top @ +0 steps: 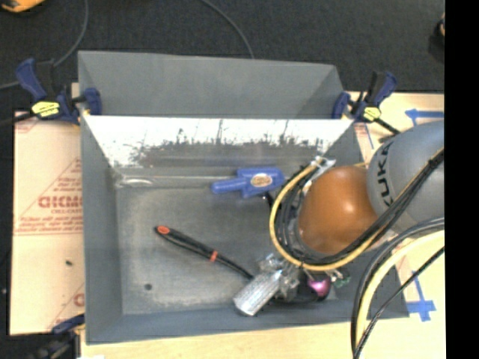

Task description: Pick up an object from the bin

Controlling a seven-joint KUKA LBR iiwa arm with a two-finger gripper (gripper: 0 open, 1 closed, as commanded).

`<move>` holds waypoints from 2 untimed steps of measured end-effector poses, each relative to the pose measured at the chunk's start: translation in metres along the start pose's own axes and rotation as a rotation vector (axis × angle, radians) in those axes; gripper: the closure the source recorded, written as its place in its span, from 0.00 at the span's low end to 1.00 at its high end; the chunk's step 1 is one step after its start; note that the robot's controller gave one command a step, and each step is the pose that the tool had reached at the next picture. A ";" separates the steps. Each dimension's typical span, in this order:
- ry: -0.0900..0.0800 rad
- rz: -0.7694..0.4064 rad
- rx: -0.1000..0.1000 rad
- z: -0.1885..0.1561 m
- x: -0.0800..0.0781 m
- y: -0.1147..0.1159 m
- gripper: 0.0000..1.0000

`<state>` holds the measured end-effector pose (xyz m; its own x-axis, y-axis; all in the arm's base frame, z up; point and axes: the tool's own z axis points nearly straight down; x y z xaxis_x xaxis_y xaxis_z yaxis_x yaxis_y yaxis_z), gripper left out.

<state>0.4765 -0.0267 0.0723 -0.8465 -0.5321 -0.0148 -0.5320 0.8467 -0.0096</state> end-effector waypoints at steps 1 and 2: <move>0.000 -0.001 0.000 0.000 0.000 0.000 1.00; 0.006 0.000 -0.004 -0.005 0.002 0.001 1.00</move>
Offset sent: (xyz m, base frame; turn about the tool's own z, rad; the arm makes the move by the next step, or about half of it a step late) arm -0.0001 -0.0001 0.0741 0.0000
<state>0.4745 -0.0265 0.0777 -0.8464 -0.5325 -0.0090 -0.5324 0.8465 -0.0056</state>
